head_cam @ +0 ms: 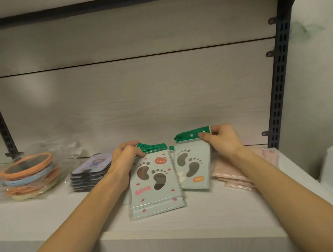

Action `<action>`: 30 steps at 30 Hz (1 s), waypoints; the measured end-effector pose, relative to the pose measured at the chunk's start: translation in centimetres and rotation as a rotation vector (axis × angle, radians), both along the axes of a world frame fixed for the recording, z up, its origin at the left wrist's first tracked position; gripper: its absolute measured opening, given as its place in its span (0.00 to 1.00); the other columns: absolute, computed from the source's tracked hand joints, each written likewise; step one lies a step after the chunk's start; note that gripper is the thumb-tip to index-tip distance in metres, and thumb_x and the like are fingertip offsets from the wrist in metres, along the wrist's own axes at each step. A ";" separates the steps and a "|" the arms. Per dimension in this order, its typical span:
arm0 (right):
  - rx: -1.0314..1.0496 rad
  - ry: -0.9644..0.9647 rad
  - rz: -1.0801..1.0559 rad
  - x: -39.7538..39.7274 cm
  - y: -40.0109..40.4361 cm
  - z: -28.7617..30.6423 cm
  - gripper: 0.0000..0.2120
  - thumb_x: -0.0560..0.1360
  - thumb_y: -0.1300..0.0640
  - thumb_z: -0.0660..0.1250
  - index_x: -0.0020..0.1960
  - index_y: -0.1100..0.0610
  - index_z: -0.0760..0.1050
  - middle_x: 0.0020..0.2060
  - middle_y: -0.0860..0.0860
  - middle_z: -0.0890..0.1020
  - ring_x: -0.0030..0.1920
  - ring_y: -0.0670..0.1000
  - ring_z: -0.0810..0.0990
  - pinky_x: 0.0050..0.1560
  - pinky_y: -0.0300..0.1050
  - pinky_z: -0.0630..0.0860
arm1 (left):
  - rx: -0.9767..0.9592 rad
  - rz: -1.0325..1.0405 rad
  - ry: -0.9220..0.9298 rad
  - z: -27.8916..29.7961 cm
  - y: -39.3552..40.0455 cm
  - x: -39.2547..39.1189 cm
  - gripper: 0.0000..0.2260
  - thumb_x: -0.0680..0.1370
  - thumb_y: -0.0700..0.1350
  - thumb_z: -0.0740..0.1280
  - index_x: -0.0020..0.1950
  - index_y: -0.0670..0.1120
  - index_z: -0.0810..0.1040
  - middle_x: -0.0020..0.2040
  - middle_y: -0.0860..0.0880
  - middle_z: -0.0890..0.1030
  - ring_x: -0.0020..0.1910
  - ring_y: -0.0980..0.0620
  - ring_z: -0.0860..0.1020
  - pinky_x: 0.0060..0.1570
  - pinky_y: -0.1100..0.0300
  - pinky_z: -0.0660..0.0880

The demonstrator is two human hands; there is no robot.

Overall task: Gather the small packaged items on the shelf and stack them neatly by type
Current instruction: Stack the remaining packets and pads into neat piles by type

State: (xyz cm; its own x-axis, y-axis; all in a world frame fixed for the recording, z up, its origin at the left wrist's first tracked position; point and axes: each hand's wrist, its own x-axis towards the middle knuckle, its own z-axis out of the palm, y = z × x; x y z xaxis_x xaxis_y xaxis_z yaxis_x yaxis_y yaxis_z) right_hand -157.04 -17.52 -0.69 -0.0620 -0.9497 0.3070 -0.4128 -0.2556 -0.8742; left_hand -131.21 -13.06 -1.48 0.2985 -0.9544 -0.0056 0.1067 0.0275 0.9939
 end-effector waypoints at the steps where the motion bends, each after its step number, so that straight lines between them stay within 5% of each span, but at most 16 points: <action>1: 0.006 -0.056 -0.001 0.1 0.0 0.1 0.06 0.78 0.56 0.70 0.51 0.57 0.84 0.45 0.55 0.87 0.47 0.55 0.86 0.51 0.50 0.82 | 0.002 -0.005 -0.001 0.0 -0.1 0.1 0.20 0.73 0.31 0.66 0.63 0.47 0.79 0.56 0.39 0.83 0.52 0.40 0.84 0.37 0.57 0.79; 6: -0.039 -0.282 -0.066 -0.8 -0.2 0.9 0.05 0.78 0.51 0.69 0.46 0.52 0.80 0.42 0.56 0.87 0.44 0.58 0.87 0.53 0.60 0.82 | 0.025 -0.008 -0.022 -0.5 -0.5 0.5 0.20 0.73 0.32 0.66 0.62 0.47 0.79 0.55 0.39 0.82 0.48 0.41 0.84 0.36 0.57 0.80; 10: 0.019 -0.433 -0.076 -1.3 0.7 1.8 0.04 0.80 0.55 0.67 0.48 0.54 0.78 0.44 0.60 0.86 0.43 0.60 0.86 0.48 0.59 0.83 | 0.057 -0.008 -0.056 -1.2 -1.0 0.5 0.20 0.72 0.34 0.66 0.62 0.47 0.80 0.58 0.39 0.82 0.53 0.40 0.83 0.42 0.54 0.81; 13: 0.077 -0.423 0.008 0.1 1.1 1.3 0.05 0.79 0.57 0.69 0.48 0.59 0.79 0.42 0.61 0.86 0.39 0.58 0.85 0.44 0.58 0.83 | 0.077 0.007 -0.090 -1.2 -1.2 0.2 0.19 0.71 0.44 0.71 0.61 0.47 0.80 0.58 0.41 0.82 0.54 0.40 0.83 0.48 0.50 0.82; 17: 0.126 -0.279 0.119 3.6 1.4 0.1 0.06 0.79 0.57 0.69 0.45 0.59 0.81 0.36 0.55 0.86 0.35 0.53 0.83 0.38 0.46 0.79 | 0.142 -0.072 -0.060 -1.2 -1.6 -0.1 0.34 0.60 0.61 0.76 0.61 0.44 0.81 0.55 0.41 0.85 0.51 0.40 0.85 0.56 0.46 0.80; 19: 0.101 -0.188 0.131 4.9 1.2 -0.5 0.06 0.78 0.56 0.70 0.47 0.58 0.83 0.38 0.54 0.86 0.37 0.53 0.84 0.39 0.48 0.80 | 0.138 -0.134 -0.106 -1.2 -1.5 -0.4 0.34 0.61 0.62 0.77 0.61 0.44 0.82 0.54 0.41 0.86 0.52 0.39 0.85 0.58 0.45 0.80; 23: -0.052 0.357 0.059 6.0 1.0 -1.4 0.09 0.74 0.45 0.72 0.47 0.50 0.84 0.41 0.45 0.86 0.44 0.48 0.83 0.44 0.48 0.80 | 0.073 -0.131 -0.193 -1.3 -1.3 -0.8 0.28 0.62 0.48 0.79 0.61 0.45 0.79 0.56 0.40 0.83 0.52 0.42 0.84 0.47 0.51 0.80; 27: -0.002 0.358 0.048 4.2 0.4 -0.7 0.24 0.73 0.37 0.70 0.62 0.51 0.80 0.58 0.48 0.83 0.58 0.50 0.80 0.61 0.51 0.77 | 0.083 -0.090 -0.139 -1.6 -1.4 -0.5 0.19 0.72 0.34 0.72 0.62 0.45 0.78 0.58 0.39 0.81 0.52 0.42 0.82 0.45 0.54 0.80; 30: 0.042 0.665 -0.075 1.8 0.0 -0.7 0.25 0.74 0.37 0.68 0.63 0.52 0.76 0.59 0.52 0.82 0.59 0.56 0.80 0.58 0.50 0.77 | 0.079 -0.063 -0.163 -1.6 -1.5 -0.4 0.18 0.74 0.33 0.68 0.62 0.44 0.79 0.58 0.39 0.81 0.50 0.43 0.81 0.40 0.58 0.77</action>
State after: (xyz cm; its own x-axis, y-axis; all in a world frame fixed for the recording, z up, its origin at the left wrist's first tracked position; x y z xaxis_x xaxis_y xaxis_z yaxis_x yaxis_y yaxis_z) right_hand -155.21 -17.55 -1.44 0.0609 -0.9622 0.2654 -0.8826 -0.1761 -0.4360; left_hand -131.59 -14.58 -3.05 0.2416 -0.9696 -0.0379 -0.0564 -0.0531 0.9970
